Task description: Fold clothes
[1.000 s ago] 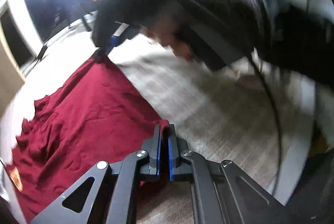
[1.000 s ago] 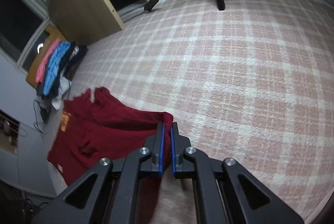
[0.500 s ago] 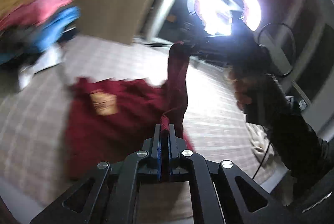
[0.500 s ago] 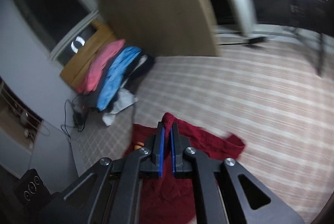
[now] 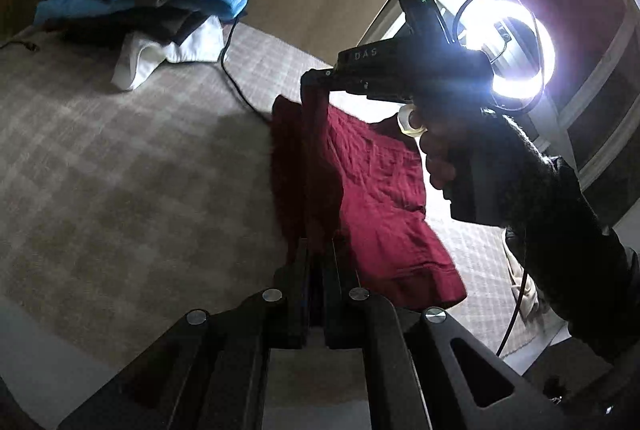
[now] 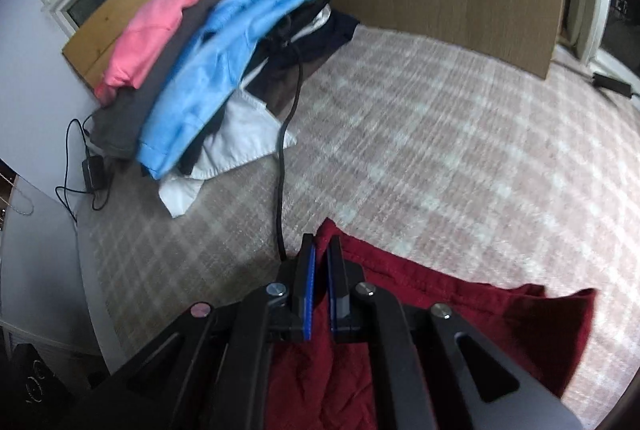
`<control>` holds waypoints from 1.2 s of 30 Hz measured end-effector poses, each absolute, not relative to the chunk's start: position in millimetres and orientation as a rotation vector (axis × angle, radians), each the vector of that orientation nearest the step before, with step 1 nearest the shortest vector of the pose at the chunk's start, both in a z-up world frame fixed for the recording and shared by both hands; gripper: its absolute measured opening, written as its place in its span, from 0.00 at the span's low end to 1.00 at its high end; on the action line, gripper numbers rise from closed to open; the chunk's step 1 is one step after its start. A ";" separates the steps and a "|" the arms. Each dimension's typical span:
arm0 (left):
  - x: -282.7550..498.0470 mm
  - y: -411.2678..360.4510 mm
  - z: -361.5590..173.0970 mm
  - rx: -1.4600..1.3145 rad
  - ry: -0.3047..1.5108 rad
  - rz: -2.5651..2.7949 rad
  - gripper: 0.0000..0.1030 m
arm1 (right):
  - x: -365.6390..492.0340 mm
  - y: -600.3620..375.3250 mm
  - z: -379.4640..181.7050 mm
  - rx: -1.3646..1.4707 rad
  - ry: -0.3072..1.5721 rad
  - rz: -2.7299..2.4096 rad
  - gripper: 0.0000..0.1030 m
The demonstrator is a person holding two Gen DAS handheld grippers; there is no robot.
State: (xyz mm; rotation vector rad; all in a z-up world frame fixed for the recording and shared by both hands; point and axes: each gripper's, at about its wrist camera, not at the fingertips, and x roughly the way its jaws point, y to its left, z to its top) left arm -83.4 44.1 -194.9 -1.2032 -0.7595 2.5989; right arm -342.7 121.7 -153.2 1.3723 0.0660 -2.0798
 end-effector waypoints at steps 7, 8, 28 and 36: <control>-75.6 15.9 -182.9 -1.351 -0.725 2.557 0.14 | -333.9 156.1 -123.6 1.383 -0.033 -2.148 0.33; -74.1 10.0 -178.3 -1.349 -0.712 2.566 0.19 | -325.5 174.4 -110.9 1.341 -0.075 -2.182 0.40; -116.9 35.6 -191.8 -1.508 -0.441 2.372 0.28 | -171.9 306.9 -185.5 1.661 -0.393 -2.227 0.49; -110.0 56.2 -173.1 -1.487 -0.325 2.499 0.28 | -174.8 310.9 -178.6 1.617 -0.183 -2.184 0.15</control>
